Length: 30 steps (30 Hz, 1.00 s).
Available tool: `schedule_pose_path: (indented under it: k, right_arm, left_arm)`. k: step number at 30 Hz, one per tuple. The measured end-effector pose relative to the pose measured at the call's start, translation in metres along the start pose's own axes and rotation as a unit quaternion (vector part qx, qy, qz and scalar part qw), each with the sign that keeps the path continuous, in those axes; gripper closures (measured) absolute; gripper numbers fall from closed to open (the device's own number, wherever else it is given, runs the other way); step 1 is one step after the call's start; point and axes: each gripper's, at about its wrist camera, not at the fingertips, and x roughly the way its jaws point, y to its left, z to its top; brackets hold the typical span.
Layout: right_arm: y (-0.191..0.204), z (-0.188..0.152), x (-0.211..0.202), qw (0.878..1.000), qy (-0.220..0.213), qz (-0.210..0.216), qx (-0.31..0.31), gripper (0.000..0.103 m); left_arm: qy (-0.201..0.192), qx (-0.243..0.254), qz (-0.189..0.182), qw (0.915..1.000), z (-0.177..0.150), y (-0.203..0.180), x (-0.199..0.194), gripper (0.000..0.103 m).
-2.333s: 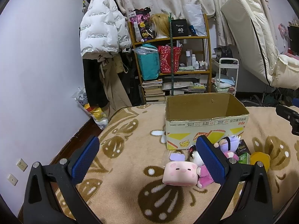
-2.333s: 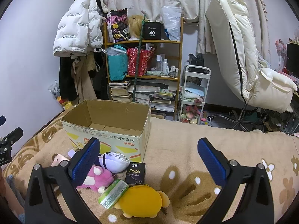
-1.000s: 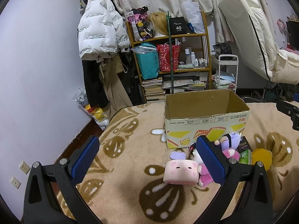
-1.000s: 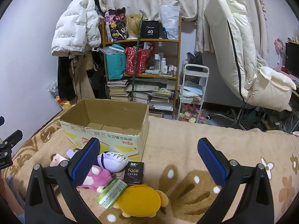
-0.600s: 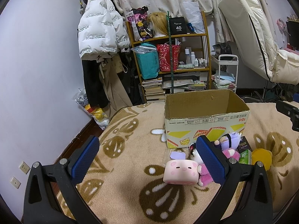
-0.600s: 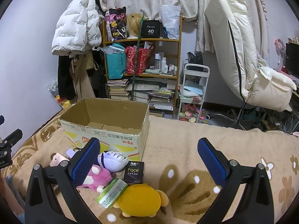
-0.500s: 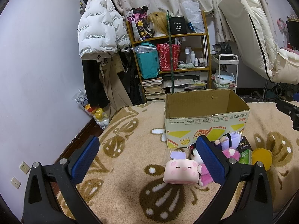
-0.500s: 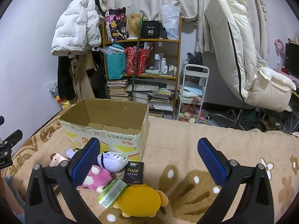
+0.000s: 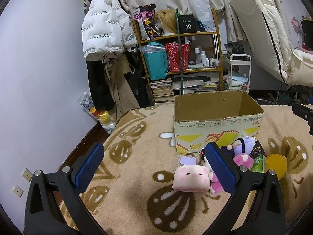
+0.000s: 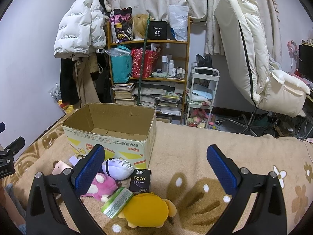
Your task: Organize soft objects
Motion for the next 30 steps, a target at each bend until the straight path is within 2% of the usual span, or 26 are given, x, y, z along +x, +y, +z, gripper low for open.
schedule_pose_path:
  k: [5,8,13,19,26,30]
  right_arm:
    - [0.0,-0.002,0.0,1.0,0.007,0.02,0.014,0.0]
    - [0.004,-0.003,0.005,0.998,0.032,0.042,0.028,0.0]
    - [0.009,-0.002,0.014,0.999,0.051,0.017,0.007,0.0]
    - [0.018,-0.002,0.029,0.996,0.086,0.033,-0.014,0.0]
    - [0.025,-0.004,0.042,0.991,0.116,0.067,-0.007,0.0]
    - [0.027,-0.01,0.054,0.987,0.149,0.067,-0.01,0.0]
  left_arm:
    - [0.014,0.002,0.011,0.9998,0.0,0.0,0.006,0.001]
    - [0.026,0.006,0.015,0.9995,0.002,-0.001,0.011,0.001]
    - [0.062,0.015,0.017,0.9978,0.002,-0.006,0.028,0.001]
    - [0.104,0.004,-0.005,0.9945,-0.001,-0.008,0.049,0.001]
    - [0.153,-0.004,-0.033,0.9877,-0.007,-0.015,0.073,0.001]
    - [0.176,-0.004,-0.041,0.9836,-0.012,-0.02,0.084,0.001]
